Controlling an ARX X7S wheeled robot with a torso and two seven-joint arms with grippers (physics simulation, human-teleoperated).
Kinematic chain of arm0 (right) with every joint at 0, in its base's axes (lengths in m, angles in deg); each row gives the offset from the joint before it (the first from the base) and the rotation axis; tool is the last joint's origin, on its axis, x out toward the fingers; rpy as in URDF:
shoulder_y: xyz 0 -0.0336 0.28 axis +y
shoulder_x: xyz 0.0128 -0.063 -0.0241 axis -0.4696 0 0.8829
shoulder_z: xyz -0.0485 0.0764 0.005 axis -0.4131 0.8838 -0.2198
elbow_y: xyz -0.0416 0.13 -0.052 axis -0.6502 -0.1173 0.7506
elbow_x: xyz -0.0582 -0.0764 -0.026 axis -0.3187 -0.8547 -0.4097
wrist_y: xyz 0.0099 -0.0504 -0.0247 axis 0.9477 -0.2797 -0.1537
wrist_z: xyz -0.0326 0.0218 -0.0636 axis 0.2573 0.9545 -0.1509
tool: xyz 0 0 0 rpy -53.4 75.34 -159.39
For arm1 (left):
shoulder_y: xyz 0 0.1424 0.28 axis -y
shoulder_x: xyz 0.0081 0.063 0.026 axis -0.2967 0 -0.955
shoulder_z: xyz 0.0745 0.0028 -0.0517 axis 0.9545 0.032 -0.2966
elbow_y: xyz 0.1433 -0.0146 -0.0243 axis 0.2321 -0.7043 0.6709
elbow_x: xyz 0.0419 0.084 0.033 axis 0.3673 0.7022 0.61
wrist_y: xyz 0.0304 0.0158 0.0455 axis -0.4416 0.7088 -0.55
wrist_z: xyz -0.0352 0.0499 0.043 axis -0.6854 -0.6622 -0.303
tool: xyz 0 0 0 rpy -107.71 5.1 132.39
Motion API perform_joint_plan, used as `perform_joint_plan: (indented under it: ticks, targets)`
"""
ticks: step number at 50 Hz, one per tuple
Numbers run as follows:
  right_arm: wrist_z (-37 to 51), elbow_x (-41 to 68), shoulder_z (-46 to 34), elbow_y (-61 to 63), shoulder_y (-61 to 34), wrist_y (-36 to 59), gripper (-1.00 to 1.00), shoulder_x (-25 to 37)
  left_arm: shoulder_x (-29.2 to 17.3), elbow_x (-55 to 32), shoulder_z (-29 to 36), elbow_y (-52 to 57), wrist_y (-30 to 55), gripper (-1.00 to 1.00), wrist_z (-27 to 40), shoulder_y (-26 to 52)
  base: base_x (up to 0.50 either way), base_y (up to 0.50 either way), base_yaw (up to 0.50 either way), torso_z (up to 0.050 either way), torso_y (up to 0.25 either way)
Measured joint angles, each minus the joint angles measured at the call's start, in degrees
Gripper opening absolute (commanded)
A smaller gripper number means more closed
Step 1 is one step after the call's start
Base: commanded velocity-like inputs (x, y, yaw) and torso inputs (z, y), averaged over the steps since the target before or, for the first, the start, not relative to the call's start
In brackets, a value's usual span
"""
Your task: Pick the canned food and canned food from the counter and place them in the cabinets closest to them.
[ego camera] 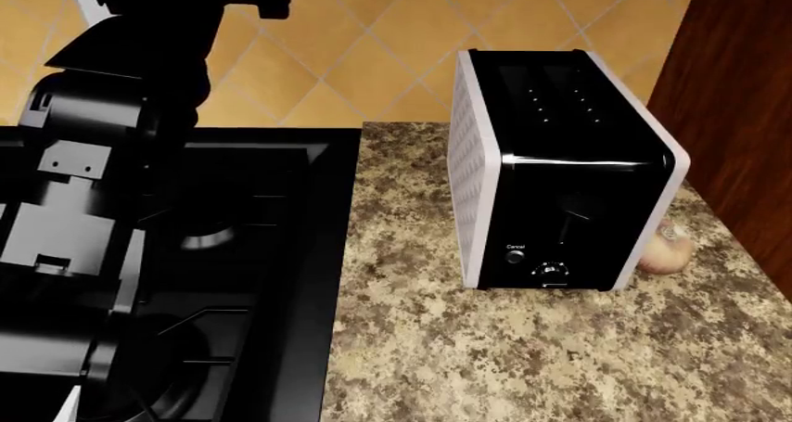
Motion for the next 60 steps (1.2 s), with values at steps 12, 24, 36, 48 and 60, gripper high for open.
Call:
perform_joint_plan:
  ticks: [12,24,36,48,60]
  targets:
    - [-6.45,-6.00,-2.68,-2.25,-0.35,-2.39,-1.00,-0.28,-0.15,-0.22,0.04,0.42,0.25,1.00,0.07,-0.05,0.00,0.00,0.00,0.000,0.000]
    - [-11.72,-10.14,-4.21,-3.65,-0.38,-4.39,1.00,-0.78,-0.28,-0.44,-0.03,0.44,0.15,1.00,0.01,-0.01,0.01,0.00,0.00,0.000,0.000]
    - [-14.93,-12.38,-5.84,-3.31,-0.43,-5.10,1.00,-0.87,-0.36,-0.72,0.04,1.12,0.43,1.00,0.04,-0.18,0.01,0.00,0.00,0.000,0.000]
    - [-16.21,-12.79,-8.09,-2.21,-0.65,-5.22,1.00,-0.62,-0.55,-1.10,0.08,2.19,1.03,1.00,0.16,-0.42,0.01,0.00,0.00,0.000,0.000]
    - [-17.21,-13.08,-12.10,0.31,-0.87,-5.71,1.00,-0.01,-0.70,-1.36,0.26,3.10,1.47,1.00,0.12,-0.61,0.01,0.00,0.00,0.000,0.000]
